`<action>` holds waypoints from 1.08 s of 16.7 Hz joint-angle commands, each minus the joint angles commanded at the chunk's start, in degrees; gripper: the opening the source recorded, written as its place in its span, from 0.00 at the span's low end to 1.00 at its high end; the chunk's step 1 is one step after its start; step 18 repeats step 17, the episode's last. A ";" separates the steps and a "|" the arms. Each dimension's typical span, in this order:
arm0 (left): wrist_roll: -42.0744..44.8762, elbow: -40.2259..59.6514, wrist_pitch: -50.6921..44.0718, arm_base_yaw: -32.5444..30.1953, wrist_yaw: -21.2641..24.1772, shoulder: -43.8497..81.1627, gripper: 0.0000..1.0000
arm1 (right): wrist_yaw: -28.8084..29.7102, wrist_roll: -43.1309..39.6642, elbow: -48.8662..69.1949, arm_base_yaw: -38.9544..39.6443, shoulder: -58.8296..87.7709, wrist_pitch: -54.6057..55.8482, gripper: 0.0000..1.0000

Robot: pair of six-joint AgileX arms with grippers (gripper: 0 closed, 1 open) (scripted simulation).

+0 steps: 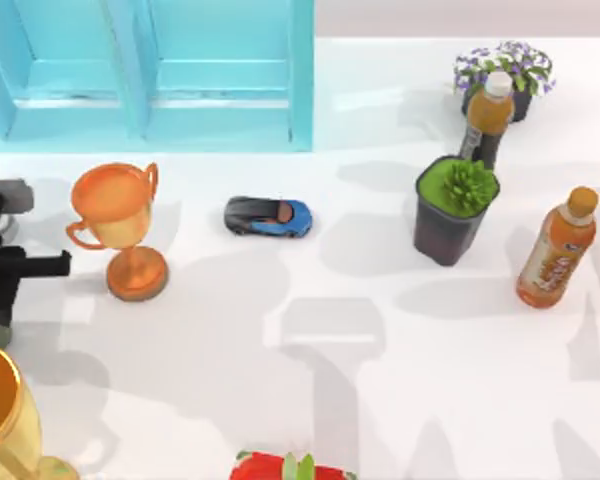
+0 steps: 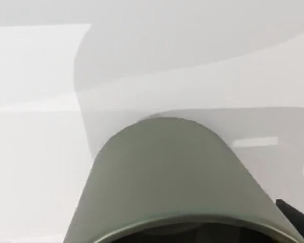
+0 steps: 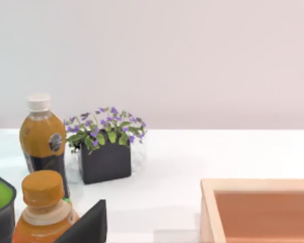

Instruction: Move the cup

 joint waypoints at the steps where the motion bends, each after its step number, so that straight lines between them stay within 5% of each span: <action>1: 0.00 0.00 0.00 0.00 0.00 0.00 0.23 | 0.00 0.00 0.00 0.00 0.00 0.00 1.00; 11: 0.00 0.00 0.00 0.00 0.00 0.00 0.98 | 0.00 0.00 0.00 0.00 0.00 0.00 1.00; 18: 0.00 0.00 0.00 0.00 0.00 0.00 1.00 | 0.00 0.00 0.00 0.00 0.00 0.00 1.00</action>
